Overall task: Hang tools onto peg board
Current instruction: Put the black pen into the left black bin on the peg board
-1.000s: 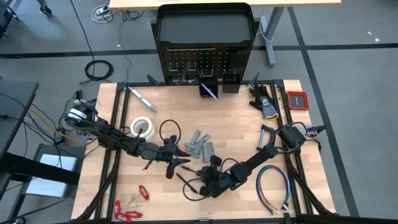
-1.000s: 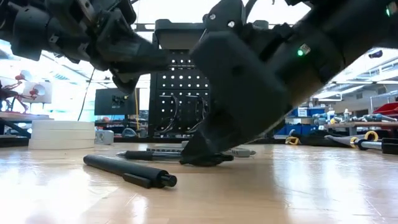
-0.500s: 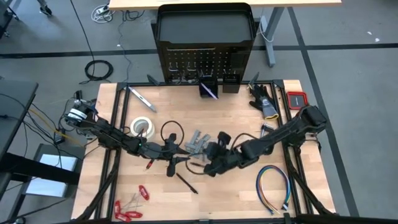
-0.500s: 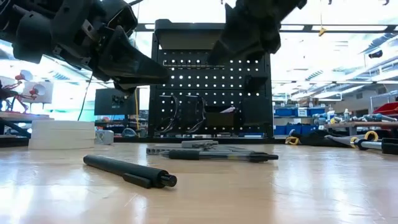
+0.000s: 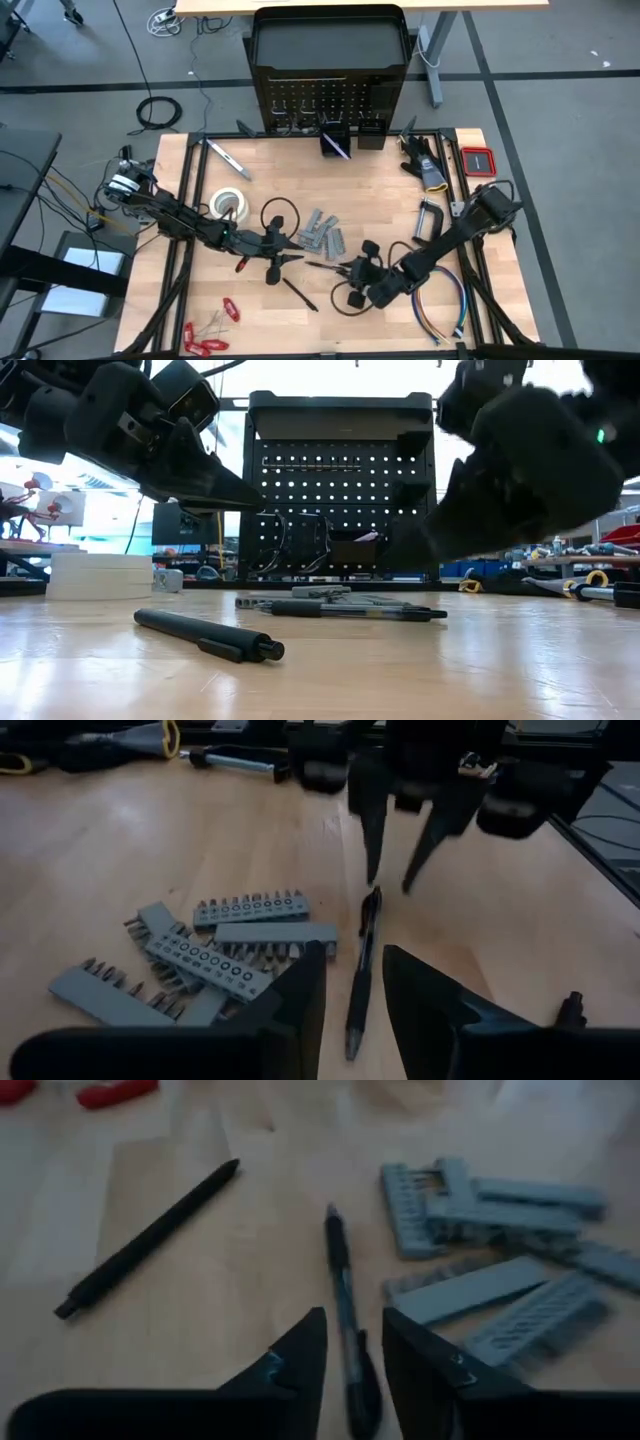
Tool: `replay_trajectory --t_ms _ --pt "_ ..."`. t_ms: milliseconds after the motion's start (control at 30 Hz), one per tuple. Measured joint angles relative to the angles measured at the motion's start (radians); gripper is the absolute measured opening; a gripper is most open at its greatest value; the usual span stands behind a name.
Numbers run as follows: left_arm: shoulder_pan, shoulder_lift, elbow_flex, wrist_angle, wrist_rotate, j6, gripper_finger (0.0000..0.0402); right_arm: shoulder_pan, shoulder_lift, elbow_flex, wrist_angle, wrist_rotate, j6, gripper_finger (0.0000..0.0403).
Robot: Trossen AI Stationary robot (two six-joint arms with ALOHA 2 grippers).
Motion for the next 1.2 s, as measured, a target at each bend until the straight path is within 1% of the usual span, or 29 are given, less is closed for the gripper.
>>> replay_trajectory --t_ms 100,200,300,433,567,667,967,1067,1100,1200 --pt "0.002 0.0 0.0 0.004 -0.019 0.04 0.0108 -0.009 0.067 -0.04 0.189 -0.018 -0.041 0.014" --pt "0.003 0.0 0.0 0.004 -0.055 0.054 0.0108 -0.023 0.135 -0.058 0.299 -0.015 -0.049 0.0164" --pt "0.012 0.0 0.0 0.005 -0.071 0.068 0.0108 -0.035 0.187 -0.055 0.349 -0.009 -0.055 0.0179" --pt "0.018 0.0 0.0 0.004 -0.075 0.069 0.0108 -0.035 0.235 -0.054 0.385 0.008 -0.052 0.0181" --pt "0.017 0.0 0.0 0.004 -0.074 0.069 0.0108 -0.031 0.246 -0.053 0.379 0.019 -0.052 0.0166" --pt "0.017 0.0 0.0 0.003 -0.074 0.069 0.0108 -0.03 0.247 -0.053 0.372 0.026 -0.043 0.0144" --pt "0.017 0.0 0.0 0.003 -0.073 0.069 0.0108 -0.034 0.235 -0.055 0.364 0.042 -0.029 0.0044" --pt "0.017 0.0 0.0 0.003 -0.072 0.068 0.0108 -0.048 0.176 -0.049 0.323 0.007 -0.052 0.0043" --pt "0.017 0.0 0.0 0.003 -0.071 0.069 0.0108 -0.057 0.148 -0.046 0.3 -0.012 -0.082 0.0043" --pt "0.017 0.0 0.0 0.003 -0.071 0.076 0.0108 -0.087 0.025 -0.003 0.225 -0.008 -0.183 0.0043"
